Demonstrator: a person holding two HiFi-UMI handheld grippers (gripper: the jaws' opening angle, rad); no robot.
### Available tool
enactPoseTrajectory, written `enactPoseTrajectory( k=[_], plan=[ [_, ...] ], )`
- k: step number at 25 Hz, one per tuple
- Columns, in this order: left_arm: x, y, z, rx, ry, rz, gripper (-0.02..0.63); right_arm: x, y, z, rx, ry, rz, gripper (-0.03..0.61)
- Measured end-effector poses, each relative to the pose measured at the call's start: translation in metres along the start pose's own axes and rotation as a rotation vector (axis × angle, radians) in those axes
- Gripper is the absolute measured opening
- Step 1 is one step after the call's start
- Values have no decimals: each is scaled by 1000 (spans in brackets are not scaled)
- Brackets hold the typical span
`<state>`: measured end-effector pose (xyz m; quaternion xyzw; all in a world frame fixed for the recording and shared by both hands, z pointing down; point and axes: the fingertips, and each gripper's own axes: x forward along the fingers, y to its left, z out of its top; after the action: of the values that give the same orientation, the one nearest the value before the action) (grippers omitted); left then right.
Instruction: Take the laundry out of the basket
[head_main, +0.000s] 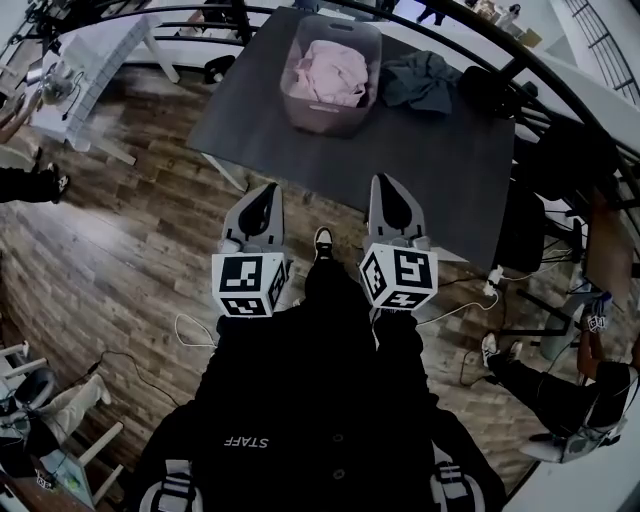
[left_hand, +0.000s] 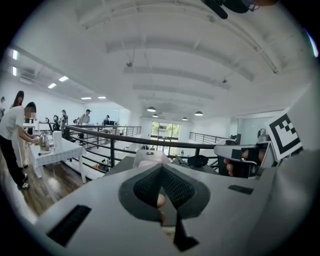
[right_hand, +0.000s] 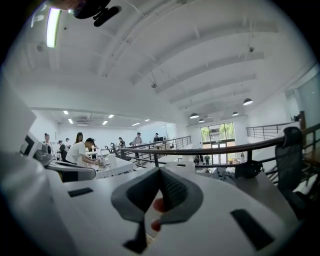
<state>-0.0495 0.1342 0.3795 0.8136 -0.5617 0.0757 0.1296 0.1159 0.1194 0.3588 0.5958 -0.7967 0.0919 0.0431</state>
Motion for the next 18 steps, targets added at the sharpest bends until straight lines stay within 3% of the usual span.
enactPoseTrajectory(
  k=[18],
  plan=[
    [206, 11, 52, -9, 57, -14, 0, 178, -80, 26, -1, 73, 94, 14]
  ],
)
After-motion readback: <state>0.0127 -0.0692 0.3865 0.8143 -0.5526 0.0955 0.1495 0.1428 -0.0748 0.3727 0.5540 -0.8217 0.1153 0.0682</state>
